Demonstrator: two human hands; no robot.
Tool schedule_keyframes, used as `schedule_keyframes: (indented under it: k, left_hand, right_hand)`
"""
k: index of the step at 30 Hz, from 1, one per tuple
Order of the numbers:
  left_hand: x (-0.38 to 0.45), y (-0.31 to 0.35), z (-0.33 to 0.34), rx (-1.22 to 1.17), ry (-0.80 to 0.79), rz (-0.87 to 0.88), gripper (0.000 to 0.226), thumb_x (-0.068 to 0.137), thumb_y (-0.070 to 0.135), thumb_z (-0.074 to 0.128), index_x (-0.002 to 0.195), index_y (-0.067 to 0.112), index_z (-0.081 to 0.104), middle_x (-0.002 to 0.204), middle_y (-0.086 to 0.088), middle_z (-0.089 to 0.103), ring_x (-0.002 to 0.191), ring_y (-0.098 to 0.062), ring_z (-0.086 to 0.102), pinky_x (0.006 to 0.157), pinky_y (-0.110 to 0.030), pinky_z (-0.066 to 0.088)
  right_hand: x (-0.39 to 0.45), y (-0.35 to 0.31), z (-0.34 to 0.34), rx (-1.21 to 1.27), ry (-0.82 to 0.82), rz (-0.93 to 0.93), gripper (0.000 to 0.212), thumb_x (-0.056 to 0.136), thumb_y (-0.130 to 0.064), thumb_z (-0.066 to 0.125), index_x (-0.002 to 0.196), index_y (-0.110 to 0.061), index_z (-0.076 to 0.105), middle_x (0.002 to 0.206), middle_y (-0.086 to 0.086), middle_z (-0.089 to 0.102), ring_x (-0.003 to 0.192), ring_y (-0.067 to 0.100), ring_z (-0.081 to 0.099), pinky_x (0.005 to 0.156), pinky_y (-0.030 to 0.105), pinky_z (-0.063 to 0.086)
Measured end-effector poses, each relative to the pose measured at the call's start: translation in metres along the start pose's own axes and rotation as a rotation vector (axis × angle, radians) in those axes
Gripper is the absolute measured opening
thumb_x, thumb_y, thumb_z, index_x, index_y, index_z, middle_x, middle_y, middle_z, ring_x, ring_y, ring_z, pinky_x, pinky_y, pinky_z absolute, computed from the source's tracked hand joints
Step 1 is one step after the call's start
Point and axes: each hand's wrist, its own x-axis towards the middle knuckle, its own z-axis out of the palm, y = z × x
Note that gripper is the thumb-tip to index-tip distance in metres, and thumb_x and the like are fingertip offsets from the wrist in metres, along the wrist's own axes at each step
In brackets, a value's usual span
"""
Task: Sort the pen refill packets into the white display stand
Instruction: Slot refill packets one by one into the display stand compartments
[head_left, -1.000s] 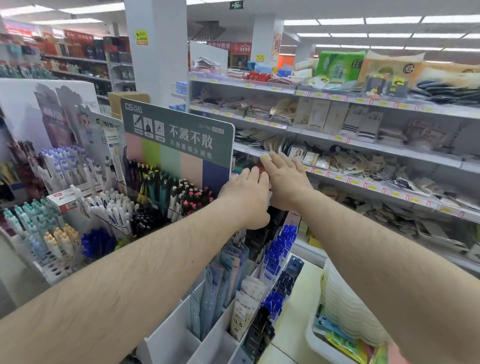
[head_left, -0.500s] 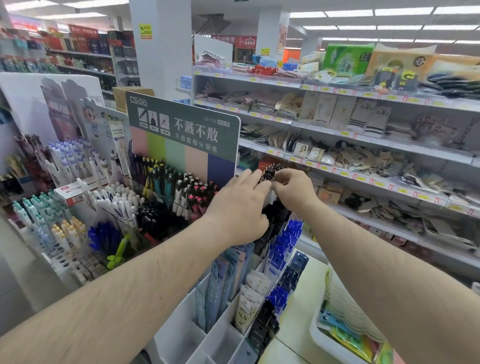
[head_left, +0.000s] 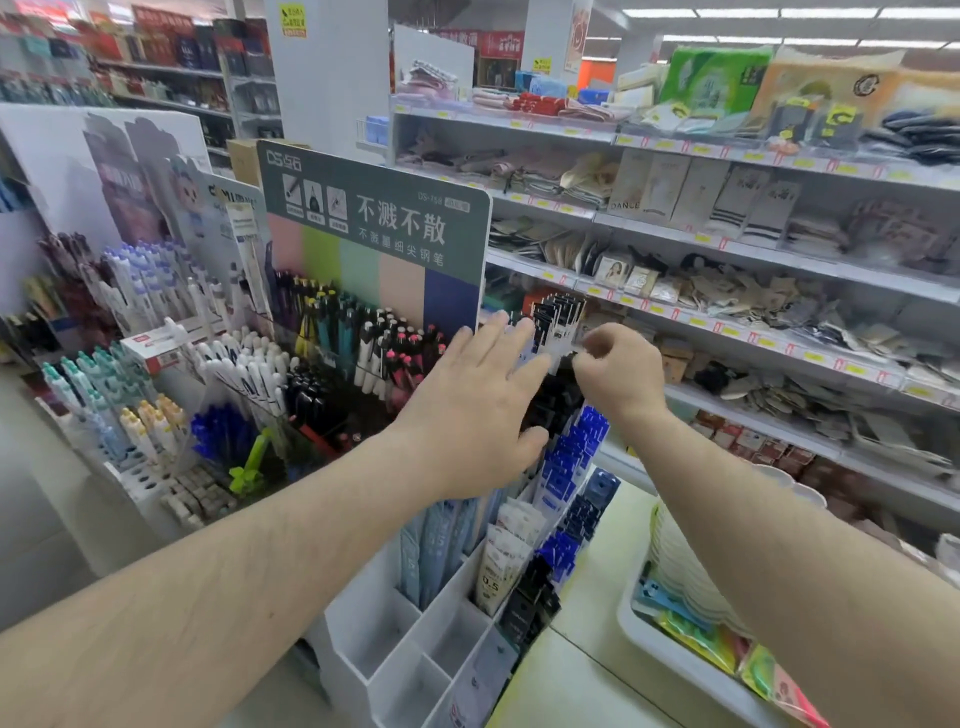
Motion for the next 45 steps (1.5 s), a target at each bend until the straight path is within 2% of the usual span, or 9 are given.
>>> schedule_keyframes:
  k: [4, 7, 14, 20, 26, 31, 36, 40, 45]
  left_hand:
    - [-0.027, 0.019, 0.009, 0.033, -0.116, 0.133, 0.072, 0.1, 0.052, 0.037, 0.158, 0.019, 0.01, 0.166, -0.009, -0.007, 0.152, -0.026, -0.012, 0.123, -0.041, -0.008]
    - [-0.028, 0.022, 0.021, 0.081, -0.261, 0.104, 0.074, 0.1, 0.052, 0.036, 0.157, 0.016, 0.008, 0.166, -0.01, 0.001, 0.152, -0.028, -0.003, 0.124, -0.043, 0.002]
    - [-0.043, 0.043, 0.018, 0.115, -0.212, 0.094, 0.075, 0.101, 0.048, 0.034, 0.158, 0.012, 0.0, 0.166, -0.009, -0.006, 0.152, -0.029, -0.012, 0.122, -0.048, -0.007]
    - [-0.056, 0.074, 0.047, 0.182, -0.44, 0.085, 0.08, 0.097, 0.028, 0.041, 0.155, 0.0, -0.008, 0.164, -0.022, -0.008, 0.151, -0.037, -0.009, 0.123, -0.048, -0.008]
    - [-0.075, 0.073, 0.058, 0.116, -0.344, 0.091, 0.078, 0.097, 0.025, 0.037, 0.155, 0.002, -0.01, 0.162, -0.019, -0.019, 0.15, -0.035, -0.018, 0.123, -0.048, -0.008]
    - [-0.098, 0.086, 0.072, 0.054, -0.3, 0.13, 0.08, 0.092, 0.02, 0.038, 0.156, 0.005, -0.009, 0.161, -0.016, -0.025, 0.148, -0.033, -0.026, 0.122, -0.046, -0.014]
    - [-0.127, 0.083, 0.087, -0.179, -0.129, 0.124, 0.069, 0.071, 0.026, 0.036, 0.133, 0.003, 0.055, 0.137, -0.019, 0.052, 0.128, -0.037, 0.051, 0.112, -0.042, 0.038]
    - [-0.147, 0.082, 0.106, -0.196, -0.134, 0.094, 0.06, 0.065, 0.031, 0.053, 0.12, 0.012, 0.067, 0.124, -0.008, 0.065, 0.116, -0.027, 0.063, 0.098, -0.031, 0.049]
    - [-0.147, 0.088, 0.115, -0.112, -0.436, 0.061, 0.074, 0.093, 0.028, 0.047, 0.156, 0.013, 0.011, 0.166, -0.007, 0.001, 0.153, -0.025, -0.002, 0.124, -0.04, 0.007]
  right_hand:
    - [-0.039, 0.045, 0.022, -0.221, -0.149, 0.144, 0.031, 0.096, -0.031, 0.047, 0.119, -0.01, 0.053, 0.13, 0.014, 0.056, 0.119, 0.031, 0.05, 0.095, 0.041, 0.042]
    - [-0.051, 0.056, 0.042, -0.387, -0.494, 0.077, 0.065, 0.104, -0.051, 0.026, 0.157, -0.014, 0.019, 0.166, 0.006, 0.013, 0.152, 0.027, 0.01, 0.12, 0.047, 0.015]
    - [-0.065, 0.049, 0.023, -0.35, -0.332, 0.048, 0.065, 0.102, -0.052, 0.028, 0.154, -0.013, 0.024, 0.164, 0.006, 0.018, 0.152, 0.024, 0.011, 0.122, 0.052, 0.011]
    - [-0.122, 0.049, 0.034, -0.448, -0.634, -0.095, 0.071, 0.105, -0.046, 0.027, 0.159, -0.015, -0.008, 0.166, 0.004, -0.017, 0.153, 0.021, -0.012, 0.123, 0.046, 0.001]
    - [-0.133, 0.074, 0.032, -0.149, -0.231, 0.038, 0.059, 0.102, -0.042, 0.031, 0.153, -0.014, 0.031, 0.163, 0.008, 0.026, 0.15, 0.023, 0.023, 0.121, 0.044, 0.023]
    - [-0.182, 0.099, 0.067, -0.387, -0.614, -0.027, 0.066, 0.101, -0.048, 0.025, 0.159, -0.019, 0.011, 0.167, 0.003, 0.01, 0.153, 0.024, 0.01, 0.121, 0.048, 0.015]
    - [-0.185, 0.084, 0.045, -0.11, -0.192, 0.073, 0.043, 0.099, -0.033, 0.041, 0.134, -0.011, 0.052, 0.136, 0.011, 0.053, 0.13, 0.031, 0.046, 0.105, 0.042, 0.035]
    - [-0.225, 0.083, 0.034, -0.055, -0.179, 0.036, 0.06, 0.085, -0.022, 0.053, 0.143, -0.01, 0.048, 0.144, 0.007, 0.051, 0.134, 0.023, 0.044, 0.113, 0.035, 0.031]
    - [-0.248, 0.09, 0.063, -0.369, -0.339, -0.242, 0.079, 0.08, -0.035, 0.038, 0.155, -0.011, 0.031, 0.163, 0.007, 0.023, 0.15, 0.028, 0.024, 0.12, 0.04, 0.008]
